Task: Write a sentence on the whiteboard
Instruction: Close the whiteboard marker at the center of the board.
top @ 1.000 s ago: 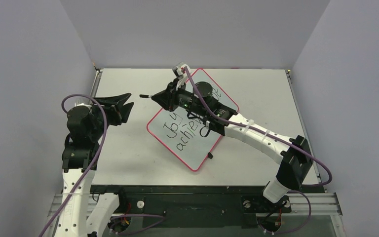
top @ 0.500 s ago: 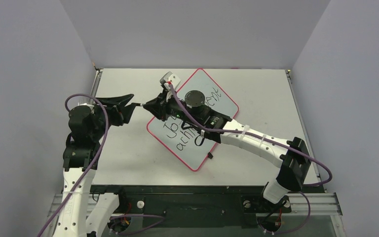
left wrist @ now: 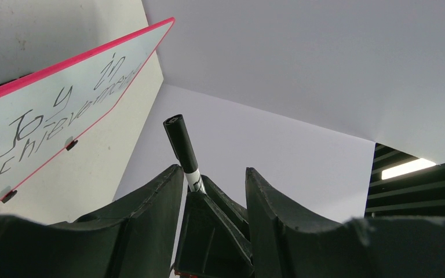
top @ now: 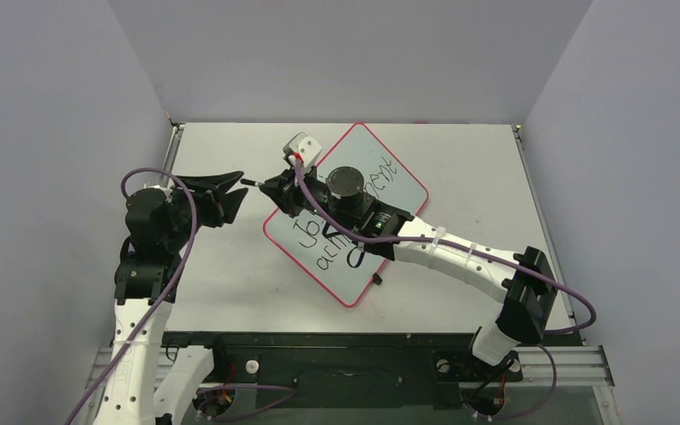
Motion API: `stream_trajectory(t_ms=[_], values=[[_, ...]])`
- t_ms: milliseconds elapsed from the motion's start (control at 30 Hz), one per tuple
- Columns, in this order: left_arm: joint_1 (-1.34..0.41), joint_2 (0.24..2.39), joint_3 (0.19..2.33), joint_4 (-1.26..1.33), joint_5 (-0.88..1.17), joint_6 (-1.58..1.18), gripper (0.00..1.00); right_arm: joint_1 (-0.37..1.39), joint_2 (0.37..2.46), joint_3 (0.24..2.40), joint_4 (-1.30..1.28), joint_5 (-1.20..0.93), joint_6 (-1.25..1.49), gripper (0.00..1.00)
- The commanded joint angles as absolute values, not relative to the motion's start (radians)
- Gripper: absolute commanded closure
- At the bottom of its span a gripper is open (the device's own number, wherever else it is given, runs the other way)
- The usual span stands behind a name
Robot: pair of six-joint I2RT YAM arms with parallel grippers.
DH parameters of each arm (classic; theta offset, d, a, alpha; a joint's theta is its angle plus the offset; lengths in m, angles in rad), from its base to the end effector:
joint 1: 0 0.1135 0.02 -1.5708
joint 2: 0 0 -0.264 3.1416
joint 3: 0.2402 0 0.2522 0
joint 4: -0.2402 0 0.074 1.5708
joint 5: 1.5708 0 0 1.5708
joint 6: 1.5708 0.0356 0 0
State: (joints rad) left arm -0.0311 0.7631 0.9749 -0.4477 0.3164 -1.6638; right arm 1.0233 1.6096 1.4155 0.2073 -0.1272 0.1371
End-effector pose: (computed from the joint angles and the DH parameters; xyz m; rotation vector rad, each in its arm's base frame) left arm 0.1605 -0.0161 0.3809 -1.3151 1.5893 -1.4253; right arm 0.1999 0.3366 0.3904 -0.8015 1.4412 1.0018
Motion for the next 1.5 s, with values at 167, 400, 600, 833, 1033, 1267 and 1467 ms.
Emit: stream_trajectory(t_ms=[167, 400, 600, 833, 1033, 1267, 1467], values=[[-0.042, 0.777, 0.968, -0.418, 0.348, -1.66, 0.59, 1.058, 1.56, 1.445, 0.257, -0.123, 0.088, 1.0], [-0.052, 0.783, 0.965, -0.411, 0.354, -1.659, 0.64, 1.071, 1.573, 1.447, 0.271, -0.136, 0.081, 1.0], [-0.061, 0.787, 0.951, -0.387, 0.362, -1.666, 0.79, 1.089, 1.588, 1.447, 0.277, -0.158, 0.081, 1.0], [-0.072, 0.789, 0.951, -0.37, 0.365, -1.664, 0.83, 1.1, 1.62, 1.45, 0.297, -0.179, 0.089, 1.0], [-0.075, 0.791, 0.933, -0.366, 0.365, -1.662, 0.83, 1.108, 1.622, 1.449, 0.306, -0.189, 0.073, 1.0], [-0.075, 0.792, 0.914, -0.35, 0.361, -1.667, 1.0, 1.114, 1.613, 1.427, 0.293, -0.193, 0.057, 1.0], [-0.072, 0.789, 0.878, -0.329, 0.343, -1.679, 1.0, 1.117, 1.573, 1.428, 0.192, -0.132, 0.06, 0.72]])
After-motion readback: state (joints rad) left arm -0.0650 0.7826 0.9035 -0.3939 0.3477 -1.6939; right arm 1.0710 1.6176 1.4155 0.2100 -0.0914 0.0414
